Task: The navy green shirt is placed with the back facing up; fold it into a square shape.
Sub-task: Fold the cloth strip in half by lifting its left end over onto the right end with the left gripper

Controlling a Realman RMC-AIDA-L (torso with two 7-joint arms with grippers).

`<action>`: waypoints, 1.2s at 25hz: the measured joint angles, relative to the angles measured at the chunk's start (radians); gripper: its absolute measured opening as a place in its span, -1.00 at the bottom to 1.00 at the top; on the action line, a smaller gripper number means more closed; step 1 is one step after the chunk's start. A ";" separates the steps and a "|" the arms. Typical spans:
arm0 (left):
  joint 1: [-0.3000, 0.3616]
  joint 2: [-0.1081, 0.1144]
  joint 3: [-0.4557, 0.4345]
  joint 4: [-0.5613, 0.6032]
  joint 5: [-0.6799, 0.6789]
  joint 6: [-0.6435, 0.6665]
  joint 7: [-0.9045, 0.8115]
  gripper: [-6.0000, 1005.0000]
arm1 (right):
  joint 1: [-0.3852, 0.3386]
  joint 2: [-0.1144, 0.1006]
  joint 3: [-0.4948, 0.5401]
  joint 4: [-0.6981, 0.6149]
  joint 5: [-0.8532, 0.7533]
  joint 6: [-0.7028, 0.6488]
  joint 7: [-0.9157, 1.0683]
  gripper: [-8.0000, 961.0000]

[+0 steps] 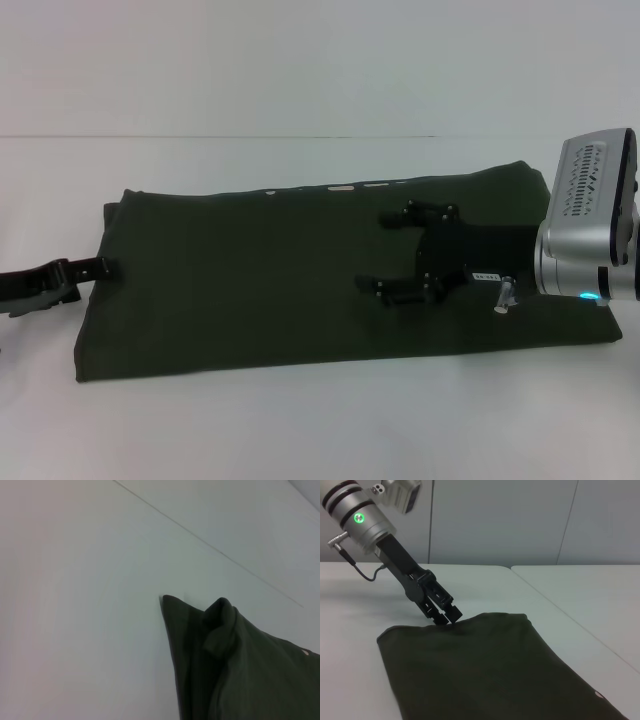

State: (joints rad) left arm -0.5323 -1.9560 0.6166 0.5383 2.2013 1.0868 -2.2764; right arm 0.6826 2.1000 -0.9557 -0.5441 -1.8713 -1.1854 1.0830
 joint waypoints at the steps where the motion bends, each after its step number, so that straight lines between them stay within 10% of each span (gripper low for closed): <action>1: 0.000 0.000 0.000 0.000 0.000 0.000 0.000 0.70 | 0.000 0.000 0.000 0.000 0.000 0.000 0.000 0.93; 30: -0.045 -0.070 0.017 -0.001 -0.012 0.019 -0.009 0.69 | -0.001 0.000 0.000 0.001 0.000 0.000 0.001 0.93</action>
State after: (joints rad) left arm -0.5770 -2.0263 0.6339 0.5370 2.1890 1.1061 -2.2855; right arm 0.6818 2.0999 -0.9557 -0.5430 -1.8715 -1.1858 1.0841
